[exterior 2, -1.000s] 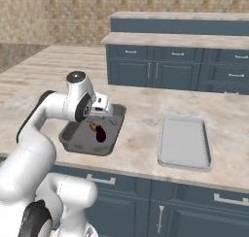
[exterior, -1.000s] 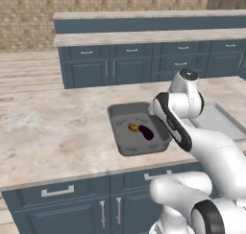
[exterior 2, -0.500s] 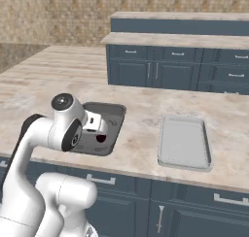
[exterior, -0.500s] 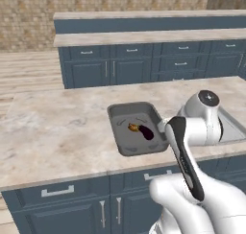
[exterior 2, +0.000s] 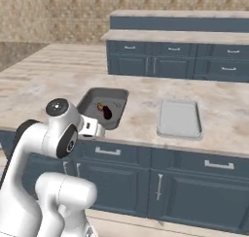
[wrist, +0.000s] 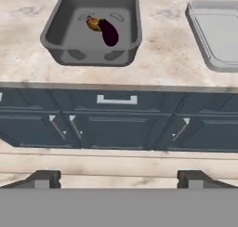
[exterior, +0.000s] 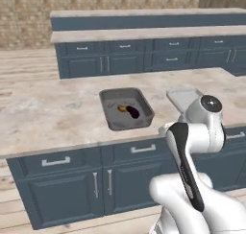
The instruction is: Place one eggplant and one chicken drumstick in each tupperware on the nearby counter, to pack two identical lunches.
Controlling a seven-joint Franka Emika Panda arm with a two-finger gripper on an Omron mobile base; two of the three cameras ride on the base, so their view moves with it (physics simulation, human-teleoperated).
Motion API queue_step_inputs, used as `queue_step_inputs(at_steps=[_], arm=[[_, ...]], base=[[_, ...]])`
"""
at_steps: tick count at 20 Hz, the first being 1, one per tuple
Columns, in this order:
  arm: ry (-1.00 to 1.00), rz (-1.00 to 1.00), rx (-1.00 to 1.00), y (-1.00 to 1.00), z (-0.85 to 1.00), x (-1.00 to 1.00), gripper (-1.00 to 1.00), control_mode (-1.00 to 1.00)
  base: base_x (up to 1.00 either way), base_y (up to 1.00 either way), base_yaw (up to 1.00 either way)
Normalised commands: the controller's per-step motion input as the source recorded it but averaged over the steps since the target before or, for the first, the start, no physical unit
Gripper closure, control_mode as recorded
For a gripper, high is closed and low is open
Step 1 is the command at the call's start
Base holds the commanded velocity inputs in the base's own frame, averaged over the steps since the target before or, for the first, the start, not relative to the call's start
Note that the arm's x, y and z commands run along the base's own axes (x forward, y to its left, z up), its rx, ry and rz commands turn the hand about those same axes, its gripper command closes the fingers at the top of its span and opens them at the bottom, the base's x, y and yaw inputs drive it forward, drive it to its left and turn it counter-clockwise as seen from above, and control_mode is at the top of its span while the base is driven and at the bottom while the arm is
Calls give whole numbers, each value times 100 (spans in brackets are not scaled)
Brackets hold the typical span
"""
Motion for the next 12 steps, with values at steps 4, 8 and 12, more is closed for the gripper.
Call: queue_step_inputs(at_steps=[4,8,12], arm=[[0,0,0,0,0,0,-100,100],[0,0,0,0,0,0,-100,100],[0,0,0,0,0,0,-100,100]], base=[[-85,-76,-15],[-53,-97,-27],[-26,-92,-43]])
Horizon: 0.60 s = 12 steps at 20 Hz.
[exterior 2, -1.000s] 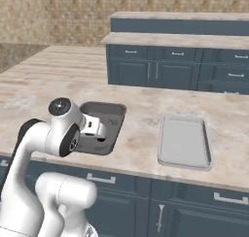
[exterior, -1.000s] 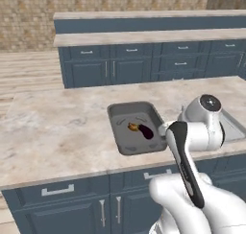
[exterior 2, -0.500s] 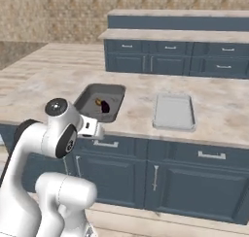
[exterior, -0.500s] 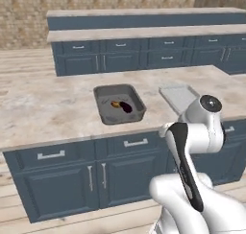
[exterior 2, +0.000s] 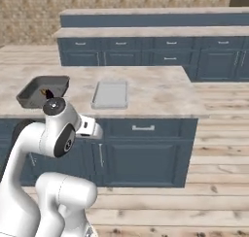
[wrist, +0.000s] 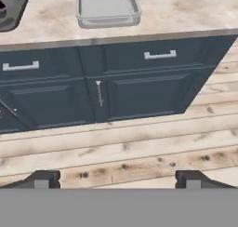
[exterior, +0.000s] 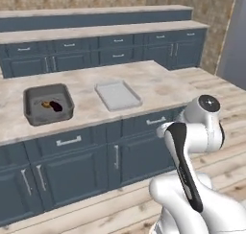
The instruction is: Place one eggplant and one chicken drumstick in each tupperware on the nearby counter, to pack two identical lunches.
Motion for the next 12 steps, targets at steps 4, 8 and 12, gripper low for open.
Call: queue_step_inputs(at_steps=[4,8,12], arm=[[0,0,0,0,0,0,-100,100],[0,0,0,0,0,0,-100,100],[0,0,0,0,0,0,-100,100]], base=[[-3,-84,-48],[0,-87,-51],[0,-79,-52]])
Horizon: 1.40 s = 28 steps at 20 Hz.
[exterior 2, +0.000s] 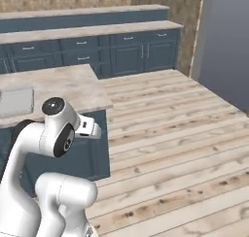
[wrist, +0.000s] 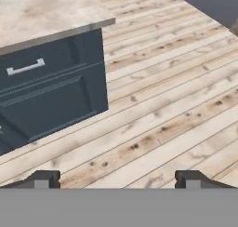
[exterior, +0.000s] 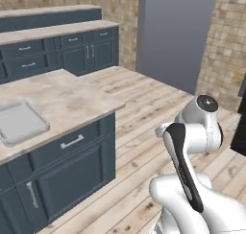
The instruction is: Place one eggplant and one chicken drumstick in each tupperware on the nearby counter, to pack two identical lunches.
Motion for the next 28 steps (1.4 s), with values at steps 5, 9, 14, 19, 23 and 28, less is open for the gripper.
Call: queue_step_inputs(at_steps=[5,9,14,19,23,28], arm=[[0,0,0,0,0,0,-100,100],[0,0,0,0,0,0,-100,100],[0,0,0,0,0,0,-100,100],[0,0,0,0,0,0,-100,100],[0,0,0,0,0,0,-100,100],[0,0,0,0,0,0,-100,100]], base=[[0,-56,-49],[0,-51,-47],[0,-43,-50],[0,-54,-53],[0,-46,-55],[1,-16,-53]])
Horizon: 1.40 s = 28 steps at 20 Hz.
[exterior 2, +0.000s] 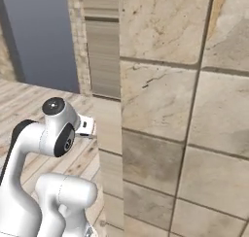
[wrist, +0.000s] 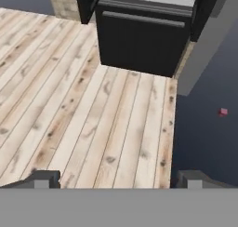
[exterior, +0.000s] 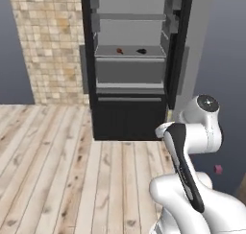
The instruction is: Place one eggplant and one chicken drumstick in each tupperware on the nearby counter, to pack two identical lunches.
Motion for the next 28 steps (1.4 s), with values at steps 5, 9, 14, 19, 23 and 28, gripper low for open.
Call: queue_step_inputs(at_steps=[5,9,14,19,23,28], arm=[[0,0,0,0,0,0,-100,100],[0,0,0,0,0,0,-100,100],[0,0,0,0,0,0,-100,100],[0,0,0,0,0,0,-100,100],[0,0,0,0,0,0,-100,100],[0,0,0,0,0,0,-100,100]], base=[[4,40,-40],[9,76,-30],[19,59,-21],[37,23,-10],[40,-17,-2],[33,-26,0]])
